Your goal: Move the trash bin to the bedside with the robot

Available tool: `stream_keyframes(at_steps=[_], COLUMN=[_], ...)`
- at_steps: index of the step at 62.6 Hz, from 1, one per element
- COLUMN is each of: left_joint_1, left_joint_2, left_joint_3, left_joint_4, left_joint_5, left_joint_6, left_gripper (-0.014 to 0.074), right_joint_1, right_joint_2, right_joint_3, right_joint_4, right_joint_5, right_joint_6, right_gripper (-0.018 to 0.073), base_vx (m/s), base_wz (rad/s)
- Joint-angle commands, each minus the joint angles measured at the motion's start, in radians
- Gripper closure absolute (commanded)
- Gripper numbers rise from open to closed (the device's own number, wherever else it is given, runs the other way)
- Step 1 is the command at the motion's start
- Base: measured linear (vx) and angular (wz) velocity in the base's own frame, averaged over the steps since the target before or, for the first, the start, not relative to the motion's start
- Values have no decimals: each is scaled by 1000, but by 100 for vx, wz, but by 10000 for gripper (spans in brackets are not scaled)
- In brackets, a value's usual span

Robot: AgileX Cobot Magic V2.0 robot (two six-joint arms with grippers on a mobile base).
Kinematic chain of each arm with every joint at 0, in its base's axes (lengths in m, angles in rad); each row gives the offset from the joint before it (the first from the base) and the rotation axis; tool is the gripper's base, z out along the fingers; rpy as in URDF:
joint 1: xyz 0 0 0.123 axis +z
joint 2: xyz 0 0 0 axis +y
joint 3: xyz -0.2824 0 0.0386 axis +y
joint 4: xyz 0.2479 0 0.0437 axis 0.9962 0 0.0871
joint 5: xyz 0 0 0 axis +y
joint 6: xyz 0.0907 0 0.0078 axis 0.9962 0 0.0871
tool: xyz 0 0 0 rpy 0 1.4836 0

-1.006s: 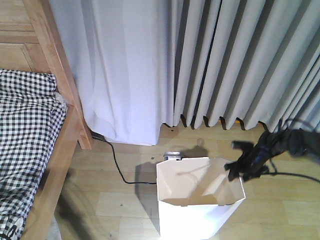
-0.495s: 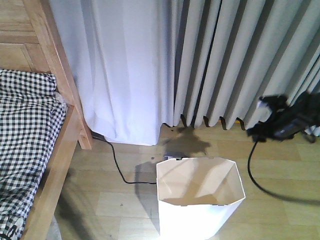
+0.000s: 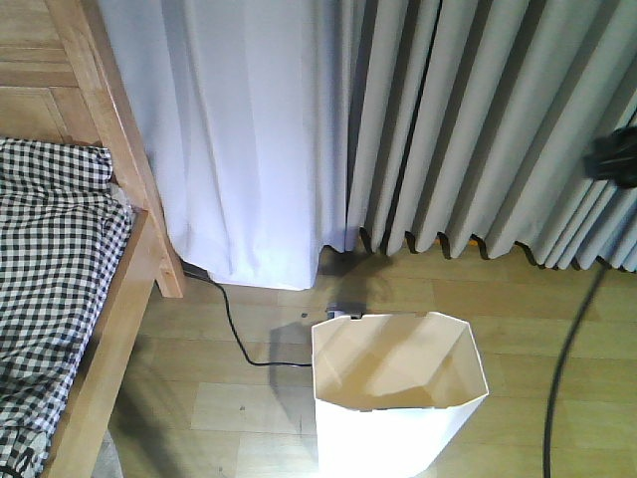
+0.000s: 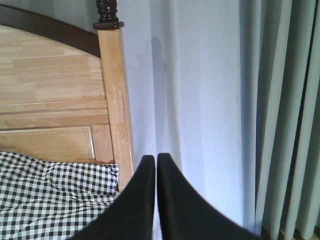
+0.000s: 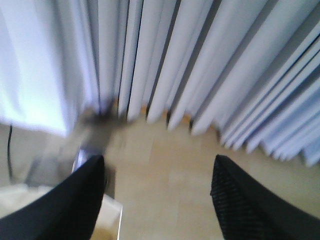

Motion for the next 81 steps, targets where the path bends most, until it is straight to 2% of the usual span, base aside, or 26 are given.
stream_keyframes(at_steps=[1, 16, 23, 34, 48, 55, 71, 76, 81], left_joint_1=[-6, -6, -6, -6, -6, -6, -6, -6, -6], left_joint_2=[-14, -14, -14, -14, -14, -14, -14, -14, -14], left_joint_3=[12, 12, 12, 12, 12, 12, 12, 12, 12], left_joint_4=[-9, -9, -9, -9, -9, -9, -9, -9, -9], left_joint_5=[-75, -75, -75, -75, -75, -75, -75, -75, -75], left_joint_6=[-14, -14, -14, -14, -14, -14, -14, -14, -14], left_gripper=[603, 603, 603, 603, 603, 603, 603, 603, 603], right_joint_1=[-6, -5, 41, 114, 160, 162, 162, 160, 160], right_joint_2=[-163, -521, -618, -737, -904, -998, -1042, -1042, -1042], right_joint_3=[20, 192, 269, 332, 430, 443, 472, 491, 486], right_joint_4=[25, 106, 128, 101, 81, 51, 1, -34, -37], right_joint_5=[-38, -43, -60, -6, 54, 12, 111, 90, 63], right_joint_6=[0, 0, 0, 14, 159, 198, 206, 207, 210], right_gripper=[103, 103, 103, 103, 103, 103, 103, 139, 256], base_vx=[0, 0, 0, 0, 0, 0, 0, 0, 0], base_wz=[0, 0, 0, 0, 0, 0, 0, 0, 0])
